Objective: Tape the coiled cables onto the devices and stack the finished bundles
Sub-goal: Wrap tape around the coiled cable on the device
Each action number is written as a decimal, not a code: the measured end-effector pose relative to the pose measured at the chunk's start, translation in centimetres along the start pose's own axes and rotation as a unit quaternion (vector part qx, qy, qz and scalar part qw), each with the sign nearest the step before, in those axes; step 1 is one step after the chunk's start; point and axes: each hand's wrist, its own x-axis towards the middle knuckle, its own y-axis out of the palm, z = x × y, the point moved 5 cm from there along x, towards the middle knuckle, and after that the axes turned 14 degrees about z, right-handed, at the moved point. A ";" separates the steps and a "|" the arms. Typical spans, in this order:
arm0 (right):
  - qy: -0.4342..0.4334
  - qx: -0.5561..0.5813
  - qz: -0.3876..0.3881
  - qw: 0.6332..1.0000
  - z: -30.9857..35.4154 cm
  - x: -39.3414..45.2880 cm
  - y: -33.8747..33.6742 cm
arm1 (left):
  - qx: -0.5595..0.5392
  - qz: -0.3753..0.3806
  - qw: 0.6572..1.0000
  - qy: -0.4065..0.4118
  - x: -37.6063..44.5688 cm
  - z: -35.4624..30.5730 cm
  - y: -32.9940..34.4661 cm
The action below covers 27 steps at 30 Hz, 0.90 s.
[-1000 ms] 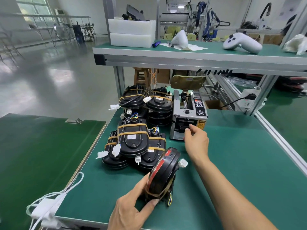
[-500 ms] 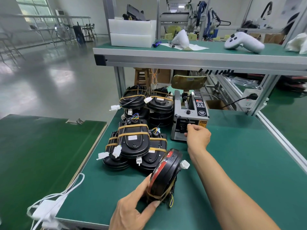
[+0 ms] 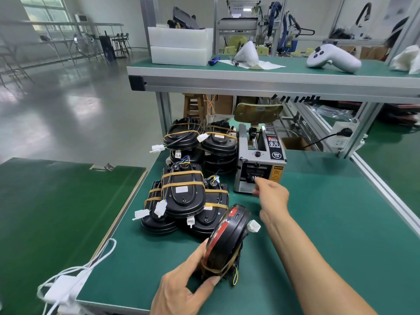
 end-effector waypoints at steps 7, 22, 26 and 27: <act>-0.050 -0.064 0.291 0.953 4.6 -11.9 -1.2 | 0.003 -0.002 1.000 -0.015 0.0 0.5 -0.1; -0.074 -0.160 0.325 0.929 5.8 -14.1 -0.5 | 0.013 0.003 1.000 -0.021 -0.2 0.4 0.0; -0.079 -0.174 0.314 0.930 5.8 -14.0 -0.5 | 0.012 0.001 1.000 -0.024 -0.2 0.4 0.0; -0.082 -0.178 0.311 0.930 5.8 -13.9 -0.5 | 0.012 0.000 1.000 -0.023 -0.2 0.4 -0.1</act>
